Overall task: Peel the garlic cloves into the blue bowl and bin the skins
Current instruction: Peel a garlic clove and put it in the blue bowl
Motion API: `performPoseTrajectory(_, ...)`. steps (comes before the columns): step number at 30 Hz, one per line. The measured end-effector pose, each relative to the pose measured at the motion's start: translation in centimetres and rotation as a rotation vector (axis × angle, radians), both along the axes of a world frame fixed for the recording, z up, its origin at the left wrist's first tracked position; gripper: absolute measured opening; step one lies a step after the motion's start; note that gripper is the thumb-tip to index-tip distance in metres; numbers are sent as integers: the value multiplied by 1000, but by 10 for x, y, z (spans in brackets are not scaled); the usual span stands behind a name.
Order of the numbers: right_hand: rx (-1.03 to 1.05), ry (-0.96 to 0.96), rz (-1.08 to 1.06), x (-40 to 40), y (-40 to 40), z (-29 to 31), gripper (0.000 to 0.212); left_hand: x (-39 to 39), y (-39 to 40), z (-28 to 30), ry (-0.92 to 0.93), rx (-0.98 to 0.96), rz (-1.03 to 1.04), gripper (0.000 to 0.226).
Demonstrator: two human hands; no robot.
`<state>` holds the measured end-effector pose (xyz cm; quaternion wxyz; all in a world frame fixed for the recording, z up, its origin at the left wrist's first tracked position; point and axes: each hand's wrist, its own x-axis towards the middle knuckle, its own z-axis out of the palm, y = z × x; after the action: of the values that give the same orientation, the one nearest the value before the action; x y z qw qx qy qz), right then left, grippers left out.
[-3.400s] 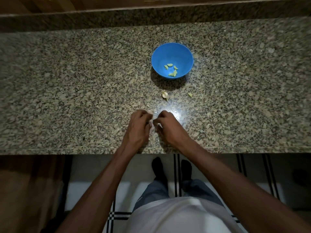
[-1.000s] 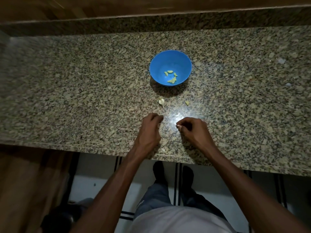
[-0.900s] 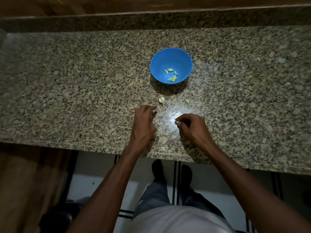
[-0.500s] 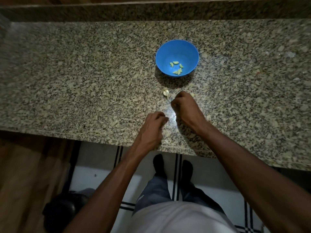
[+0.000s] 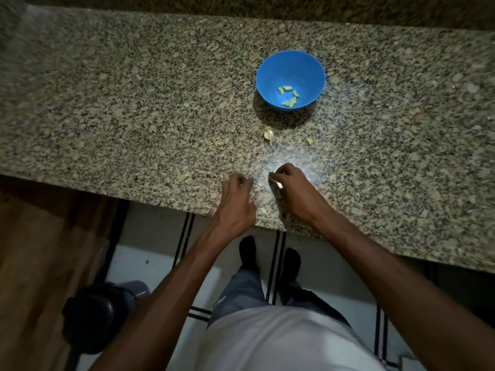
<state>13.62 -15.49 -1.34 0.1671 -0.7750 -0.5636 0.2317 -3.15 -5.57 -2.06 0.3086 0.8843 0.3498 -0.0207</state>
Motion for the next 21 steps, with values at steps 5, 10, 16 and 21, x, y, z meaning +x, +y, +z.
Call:
performPoseTrajectory(5, 24, 66, -17, 1, -6, 3, 33, 2, 2, 1, -75, -117, 34, 71)
performPoseTrajectory(10, -68, 78, 23, 8, 0, -1, 42, 2, 9, 5, 42, -120, -9, 93)
performPoseTrajectory(16, -37, 5, 27, -6, 1, -13, 33, 17, -3, 0, -50, -16, 41, 61)
performPoseTrajectory(21, 5, -2, -35, -21, -2, -12, 11, 18, -9, -5, -90, 116, 55, 23)
